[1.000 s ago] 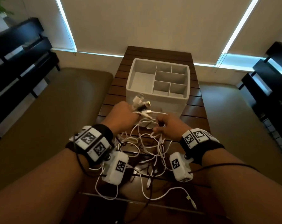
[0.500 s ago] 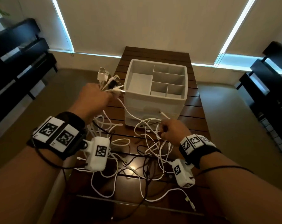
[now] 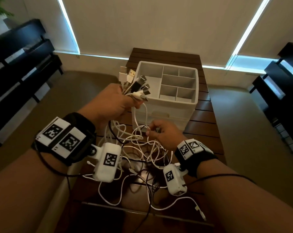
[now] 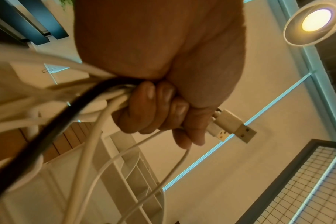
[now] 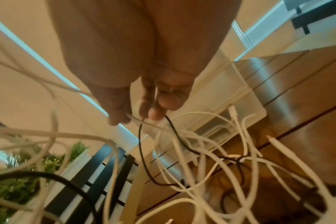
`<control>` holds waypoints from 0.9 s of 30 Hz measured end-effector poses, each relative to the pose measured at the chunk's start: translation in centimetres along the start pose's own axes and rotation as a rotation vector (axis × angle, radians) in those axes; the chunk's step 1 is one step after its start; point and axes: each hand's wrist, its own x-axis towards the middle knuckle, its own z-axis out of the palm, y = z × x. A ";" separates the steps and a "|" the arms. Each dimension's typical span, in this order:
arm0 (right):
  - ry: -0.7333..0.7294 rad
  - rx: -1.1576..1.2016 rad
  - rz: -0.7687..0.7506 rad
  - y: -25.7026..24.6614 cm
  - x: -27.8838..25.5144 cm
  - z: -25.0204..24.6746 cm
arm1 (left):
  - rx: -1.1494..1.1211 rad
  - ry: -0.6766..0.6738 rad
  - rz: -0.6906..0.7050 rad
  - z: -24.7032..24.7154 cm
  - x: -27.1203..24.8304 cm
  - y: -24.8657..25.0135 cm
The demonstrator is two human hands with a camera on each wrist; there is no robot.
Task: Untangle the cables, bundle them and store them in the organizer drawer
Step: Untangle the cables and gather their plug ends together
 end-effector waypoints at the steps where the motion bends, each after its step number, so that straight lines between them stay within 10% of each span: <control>1: -0.012 0.012 0.010 -0.1 0.1 0.1 | 0.042 0.026 0.003 0.1 0.0 0.2; 11: 0.005 -0.164 0.186 1.8 -0.2 -3.1 | 0.884 0.388 0.005 -3.5 -0.2 -0.3; 17: 0.019 0.119 0.095 -2.2 -0.5 -3.1 | 0.576 0.049 -0.028 4.2 -0.2 -2.3; 27: -0.142 -0.124 0.131 0.0 0.0 -1.9 | 0.431 0.053 -0.038 5.0 0.6 -2.8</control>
